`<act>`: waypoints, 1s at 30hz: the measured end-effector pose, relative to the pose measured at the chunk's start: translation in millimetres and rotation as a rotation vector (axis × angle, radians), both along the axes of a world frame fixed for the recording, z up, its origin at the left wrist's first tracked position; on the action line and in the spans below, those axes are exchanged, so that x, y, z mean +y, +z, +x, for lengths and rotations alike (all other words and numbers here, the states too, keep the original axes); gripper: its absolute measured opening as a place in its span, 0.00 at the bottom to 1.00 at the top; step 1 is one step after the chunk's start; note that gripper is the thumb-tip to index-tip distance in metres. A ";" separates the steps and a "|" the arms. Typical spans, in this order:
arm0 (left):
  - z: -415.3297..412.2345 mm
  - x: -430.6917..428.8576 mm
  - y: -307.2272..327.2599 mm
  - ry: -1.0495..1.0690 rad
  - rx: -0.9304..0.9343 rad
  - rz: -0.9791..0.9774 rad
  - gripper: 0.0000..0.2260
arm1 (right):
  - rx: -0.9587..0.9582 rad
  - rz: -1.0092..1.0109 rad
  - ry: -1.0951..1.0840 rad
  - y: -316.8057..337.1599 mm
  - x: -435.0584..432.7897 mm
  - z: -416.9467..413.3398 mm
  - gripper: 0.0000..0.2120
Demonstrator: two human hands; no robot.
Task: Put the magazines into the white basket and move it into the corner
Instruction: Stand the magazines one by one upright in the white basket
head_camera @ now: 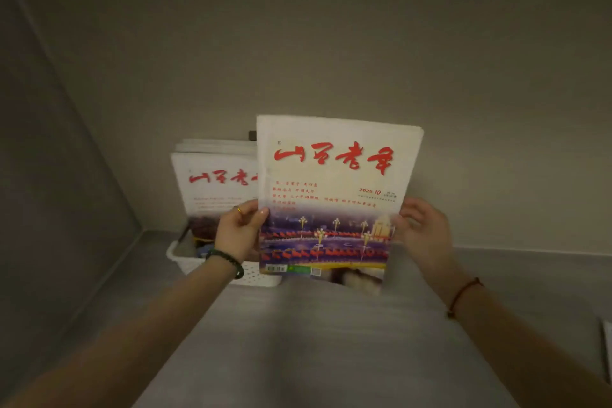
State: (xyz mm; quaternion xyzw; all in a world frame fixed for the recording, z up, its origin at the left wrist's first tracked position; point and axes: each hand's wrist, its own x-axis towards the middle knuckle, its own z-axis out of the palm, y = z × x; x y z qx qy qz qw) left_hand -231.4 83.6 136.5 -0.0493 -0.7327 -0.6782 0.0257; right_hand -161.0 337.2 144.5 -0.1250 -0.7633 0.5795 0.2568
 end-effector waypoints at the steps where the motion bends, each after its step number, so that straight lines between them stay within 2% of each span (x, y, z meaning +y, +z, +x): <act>1: -10.3 -21.4 3.4 0.049 0.002 0.011 0.07 | 0.021 -0.007 0.014 4.1 -20.3 -15.4 0.09; 6: -56.2 -101.4 9.3 0.203 -0.031 0.098 0.06 | 0.059 -0.064 0.054 16.1 -104.3 -81.3 0.08; 9: -78.8 -127.7 4.0 0.248 -0.043 0.108 0.10 | 0.061 -0.053 0.036 13.1 -133.8 -110.0 0.08; 15: -117.1 -142.7 -30.0 0.254 -0.118 0.145 0.10 | -0.023 -0.034 0.007 -13.0 -151.3 -139.6 0.06; 19: -135.2 -142.4 -61.4 0.283 -0.205 0.157 0.07 | -0.079 -0.002 -0.034 -35.5 -153.7 -152.3 0.09; 22: -143.0 -148.2 -75.1 0.299 -0.211 0.097 0.03 | -0.115 0.016 -0.043 -52.0 -158.0 -157.1 0.12; 26: -144.3 -151.3 -82.8 0.376 -0.157 -0.040 0.07 | -0.222 0.052 -0.144 -76.0 -161.3 -156.5 0.05; 28: -141.7 -149.1 -84.4 0.398 -0.162 -0.093 0.10 | -0.234 -0.040 -0.158 -85.7 -162.9 -153.6 0.09; 30: -139.8 -144.6 -84.3 0.323 -0.169 -0.133 0.15 | -0.222 -0.072 -0.121 -88.1 -166.1 -153.4 0.17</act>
